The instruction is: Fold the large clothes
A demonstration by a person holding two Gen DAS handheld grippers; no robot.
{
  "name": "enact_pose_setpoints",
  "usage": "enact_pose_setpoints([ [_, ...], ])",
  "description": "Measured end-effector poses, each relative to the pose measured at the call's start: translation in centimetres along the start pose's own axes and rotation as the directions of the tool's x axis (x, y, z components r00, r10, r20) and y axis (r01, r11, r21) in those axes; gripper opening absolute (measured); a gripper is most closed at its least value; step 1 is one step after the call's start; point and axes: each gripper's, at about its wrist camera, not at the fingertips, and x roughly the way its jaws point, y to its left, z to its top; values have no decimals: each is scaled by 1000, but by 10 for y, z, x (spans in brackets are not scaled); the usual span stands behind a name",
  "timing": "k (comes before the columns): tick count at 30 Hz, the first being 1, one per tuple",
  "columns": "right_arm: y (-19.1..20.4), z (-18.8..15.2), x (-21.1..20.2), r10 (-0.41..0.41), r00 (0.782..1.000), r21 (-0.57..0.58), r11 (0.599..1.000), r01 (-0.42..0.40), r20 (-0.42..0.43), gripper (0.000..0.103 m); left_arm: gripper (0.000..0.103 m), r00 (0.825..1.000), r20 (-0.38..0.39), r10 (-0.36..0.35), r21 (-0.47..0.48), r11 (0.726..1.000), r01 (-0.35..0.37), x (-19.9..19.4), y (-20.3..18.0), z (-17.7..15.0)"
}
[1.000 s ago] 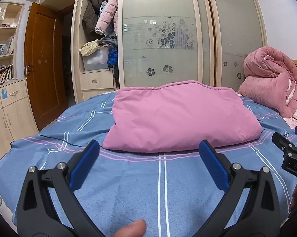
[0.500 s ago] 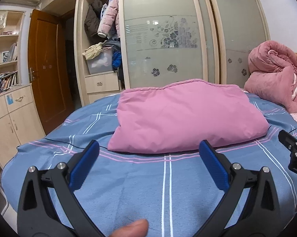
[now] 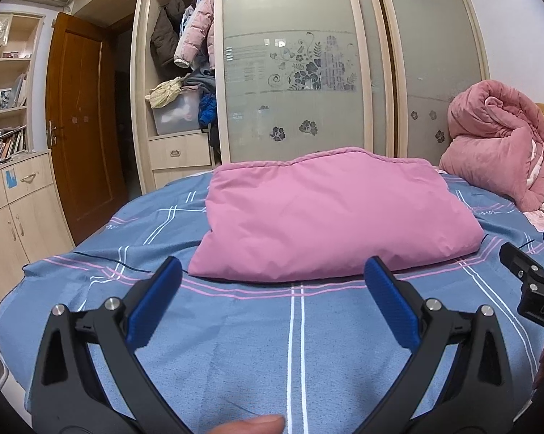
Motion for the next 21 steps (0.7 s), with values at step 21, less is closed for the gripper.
enact_pose_setpoints([
  [21, 1, -1, 0, 3, 1000, -1, 1000, -3, -1, 102, 101, 1000, -1, -1, 6, 1000, 1, 1, -2, -1],
])
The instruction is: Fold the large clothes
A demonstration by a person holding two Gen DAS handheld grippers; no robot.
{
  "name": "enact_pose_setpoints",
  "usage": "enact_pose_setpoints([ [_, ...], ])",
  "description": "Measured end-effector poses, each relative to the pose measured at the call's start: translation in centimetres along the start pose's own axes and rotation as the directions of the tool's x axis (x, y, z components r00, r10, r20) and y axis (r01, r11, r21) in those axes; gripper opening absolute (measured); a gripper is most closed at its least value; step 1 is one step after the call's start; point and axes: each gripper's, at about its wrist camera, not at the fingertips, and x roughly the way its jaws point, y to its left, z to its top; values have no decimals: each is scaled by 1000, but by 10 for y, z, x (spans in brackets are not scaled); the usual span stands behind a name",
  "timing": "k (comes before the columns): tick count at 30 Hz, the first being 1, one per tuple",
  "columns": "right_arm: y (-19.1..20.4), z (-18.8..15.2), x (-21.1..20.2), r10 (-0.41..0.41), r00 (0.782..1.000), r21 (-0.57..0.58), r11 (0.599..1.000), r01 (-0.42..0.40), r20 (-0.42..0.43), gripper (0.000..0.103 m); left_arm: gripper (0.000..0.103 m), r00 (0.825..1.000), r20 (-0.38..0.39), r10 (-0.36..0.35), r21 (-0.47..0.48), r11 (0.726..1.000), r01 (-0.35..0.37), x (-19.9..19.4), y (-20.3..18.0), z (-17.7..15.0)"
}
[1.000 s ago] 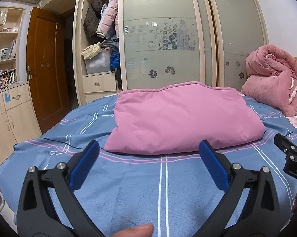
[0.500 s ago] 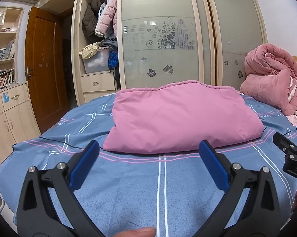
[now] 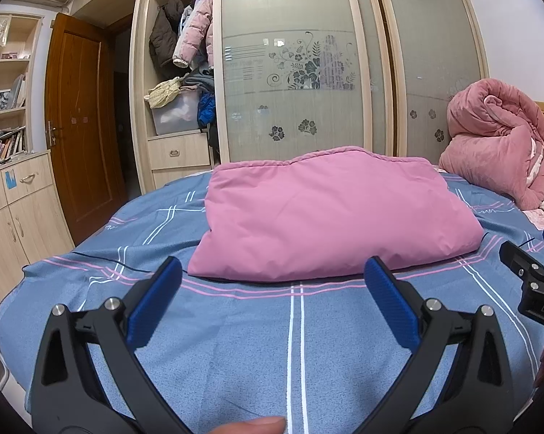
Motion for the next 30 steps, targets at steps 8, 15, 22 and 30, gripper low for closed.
enact_pose_setpoints([
  [8, 0, 0, 0, -1, 1000, 0, 1000, 1, 0, 102, 101, 1000, -2, -3, 3, 1000, 3, 0, -1, 0],
  [15, 0, 0, 0, 0, 1000, 0, 1000, 0, -1, 102, 101, 1000, -3, -6, 3, 1000, 6, 1, -1, 0],
  [22, 0, 0, 0, 0, 1000, -1, 1000, 0, -1, 102, 101, 1000, -5, -16, -6, 1000, 16, 0, 1, 0],
  [30, 0, 0, 0, 0, 1000, 0, 1000, 0, 0, 102, 101, 1000, -8, -17, -6, 1000, 17, -1, 1, 0],
])
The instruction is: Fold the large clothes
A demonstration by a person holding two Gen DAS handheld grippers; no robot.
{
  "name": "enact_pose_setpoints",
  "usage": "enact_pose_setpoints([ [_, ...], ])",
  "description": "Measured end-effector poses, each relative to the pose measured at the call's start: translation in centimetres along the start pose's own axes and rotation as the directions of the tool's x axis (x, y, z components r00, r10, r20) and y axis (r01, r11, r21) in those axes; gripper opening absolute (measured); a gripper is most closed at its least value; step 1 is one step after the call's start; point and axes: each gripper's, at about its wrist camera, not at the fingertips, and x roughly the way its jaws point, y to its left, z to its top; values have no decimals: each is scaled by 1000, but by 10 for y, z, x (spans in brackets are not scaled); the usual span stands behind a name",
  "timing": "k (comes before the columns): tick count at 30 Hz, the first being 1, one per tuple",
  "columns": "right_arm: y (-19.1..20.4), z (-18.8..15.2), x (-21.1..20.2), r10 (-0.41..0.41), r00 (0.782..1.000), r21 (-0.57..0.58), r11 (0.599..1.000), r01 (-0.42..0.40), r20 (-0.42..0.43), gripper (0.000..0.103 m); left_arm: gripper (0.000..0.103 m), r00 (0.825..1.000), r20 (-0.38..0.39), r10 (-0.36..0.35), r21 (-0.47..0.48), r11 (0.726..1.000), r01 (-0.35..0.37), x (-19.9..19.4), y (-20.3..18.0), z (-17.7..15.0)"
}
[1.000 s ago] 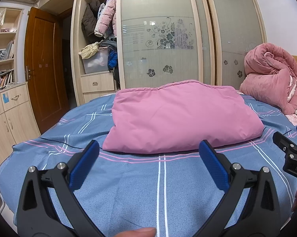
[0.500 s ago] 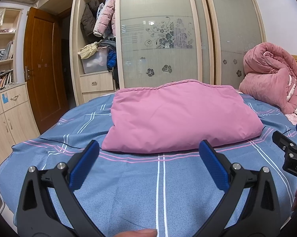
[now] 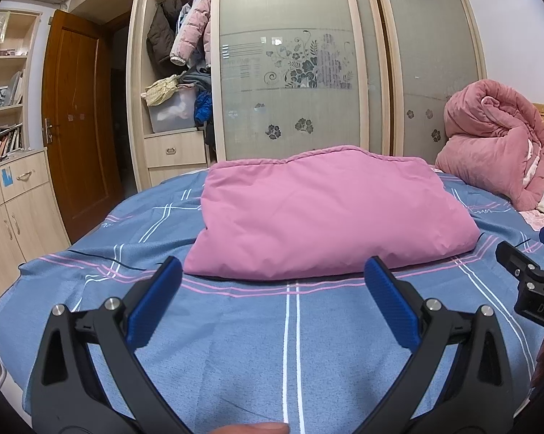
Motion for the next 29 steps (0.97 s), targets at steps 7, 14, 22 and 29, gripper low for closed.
enact_pose_setpoints([
  [7, 0, 0, 0, 0, 1000, -1, 1000, 0, -1, 102, 101, 1000, 1, -1, 1, 1000, 1, 0, 0, 0],
  [14, 0, 0, 0, 1, 1000, -1, 1000, -1, -1, 102, 101, 1000, -2, -8, -5, 1000, 8, -1, 0, 0],
  [22, 0, 0, 0, 1, 1000, -2, 1000, -1, -1, 102, 101, 999, -39, -6, -35, 999, 5, 5, 4, -2],
  [29, 1, 0, 0, 2, 1000, -4, 1000, -2, -3, 102, 101, 999, -47, -22, -23, 1000, 21, 8, 1, -4],
])
